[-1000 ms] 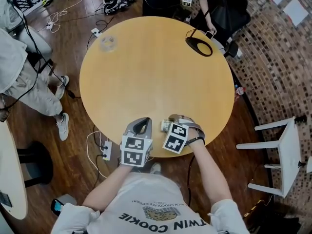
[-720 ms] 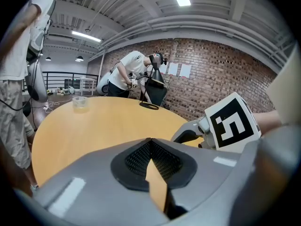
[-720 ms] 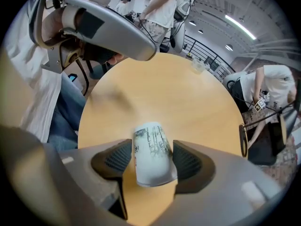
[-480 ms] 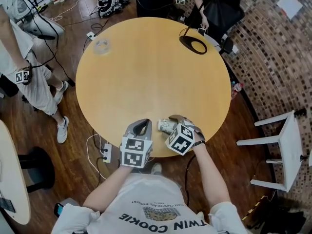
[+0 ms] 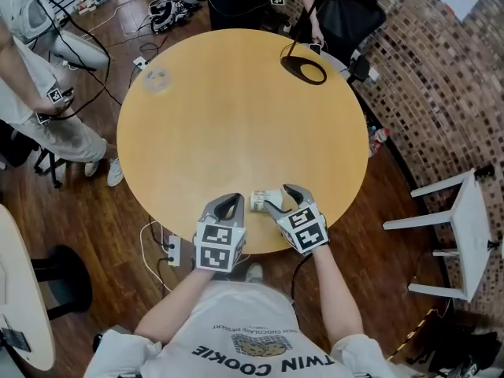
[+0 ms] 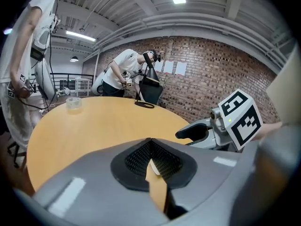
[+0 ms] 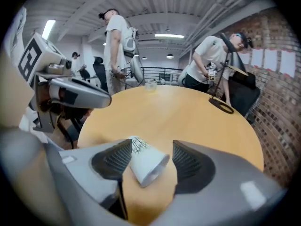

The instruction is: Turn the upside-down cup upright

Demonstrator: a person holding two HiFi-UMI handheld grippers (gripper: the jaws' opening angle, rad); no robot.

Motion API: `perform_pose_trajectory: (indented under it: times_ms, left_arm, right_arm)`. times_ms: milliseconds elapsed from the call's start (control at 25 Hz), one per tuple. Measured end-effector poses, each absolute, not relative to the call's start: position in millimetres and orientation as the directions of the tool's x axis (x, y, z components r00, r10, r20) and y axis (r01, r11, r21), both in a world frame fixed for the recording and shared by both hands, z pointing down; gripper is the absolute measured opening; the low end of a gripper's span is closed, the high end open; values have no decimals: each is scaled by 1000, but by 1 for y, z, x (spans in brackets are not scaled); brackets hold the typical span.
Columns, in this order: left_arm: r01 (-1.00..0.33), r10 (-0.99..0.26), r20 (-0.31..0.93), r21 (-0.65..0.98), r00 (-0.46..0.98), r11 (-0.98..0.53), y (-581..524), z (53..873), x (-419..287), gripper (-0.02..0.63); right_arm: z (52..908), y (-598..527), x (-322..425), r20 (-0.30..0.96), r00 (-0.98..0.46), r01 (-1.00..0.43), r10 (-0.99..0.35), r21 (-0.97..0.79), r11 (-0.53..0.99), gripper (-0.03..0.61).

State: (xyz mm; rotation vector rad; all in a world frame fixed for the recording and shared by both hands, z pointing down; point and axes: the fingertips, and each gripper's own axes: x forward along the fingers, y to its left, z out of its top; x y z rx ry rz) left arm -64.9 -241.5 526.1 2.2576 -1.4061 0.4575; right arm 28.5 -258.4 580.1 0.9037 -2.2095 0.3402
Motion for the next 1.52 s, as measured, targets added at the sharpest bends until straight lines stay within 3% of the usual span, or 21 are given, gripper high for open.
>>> perform_pose_trajectory:
  times_ms: [160, 400, 640, 1000, 1320, 1520]
  left_arm:
    - [-899, -754, 492, 186, 435, -398, -240, 526, -58, 6]
    - [-898, -753, 494, 181, 435, -401, -235, 528, -56, 6]
    - [-902, -756, 495, 178, 428, -394, -235, 526, -58, 6]
    - [-901, -755, 493, 183, 431, -394, -233, 525, -55, 6]
    - [-900, -760, 486, 182, 432, -395, -230, 524, -56, 6]
    - [-900, -760, 483, 190, 435, -393, -229, 525, -56, 6]
  right_arm:
    - [591, -257, 46, 682, -521, -778, -513, -133, 614, 262]
    - [606, -245, 43, 656, -599, -768, -460, -307, 561, 249]
    - [607, -243, 45, 652, -601, -766, -463, -304, 567, 107]
    - [601, -234, 34, 614, -675, -698, -409, -354, 622, 43]
    - [570, -229, 21, 654, -680, -604, -331, -244, 759, 17]
    - [571, -225, 18, 815, -528, -414, -239, -1, 910, 15]
